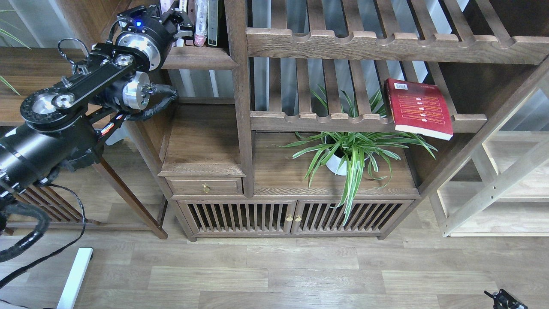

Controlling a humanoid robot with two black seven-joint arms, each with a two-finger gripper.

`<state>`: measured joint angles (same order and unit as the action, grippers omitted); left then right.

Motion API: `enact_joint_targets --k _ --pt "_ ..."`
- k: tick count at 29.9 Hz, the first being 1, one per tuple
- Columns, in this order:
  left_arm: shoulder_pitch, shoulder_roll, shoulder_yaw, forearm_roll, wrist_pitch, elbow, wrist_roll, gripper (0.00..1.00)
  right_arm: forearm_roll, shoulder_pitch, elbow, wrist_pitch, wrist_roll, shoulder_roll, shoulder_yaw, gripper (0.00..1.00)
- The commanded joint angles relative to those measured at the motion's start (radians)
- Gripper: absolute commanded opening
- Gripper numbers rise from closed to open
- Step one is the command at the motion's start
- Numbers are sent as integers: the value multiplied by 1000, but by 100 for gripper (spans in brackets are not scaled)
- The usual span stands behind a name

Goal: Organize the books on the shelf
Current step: 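Press the white book further into the shelf with the left gripper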

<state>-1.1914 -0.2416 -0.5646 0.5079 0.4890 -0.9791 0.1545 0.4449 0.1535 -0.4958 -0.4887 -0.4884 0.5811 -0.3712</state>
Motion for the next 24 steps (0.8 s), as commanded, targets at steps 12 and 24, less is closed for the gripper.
enact_joint_targets --k 12,24 --pt "-1 -53 11 -2 0 -29 17 66 0 -11 -1 0 0 -15 0 100" --pt "3 -130 32 -2 0 -157 48 71 0 -18 -1 0 0 -20 0 100"
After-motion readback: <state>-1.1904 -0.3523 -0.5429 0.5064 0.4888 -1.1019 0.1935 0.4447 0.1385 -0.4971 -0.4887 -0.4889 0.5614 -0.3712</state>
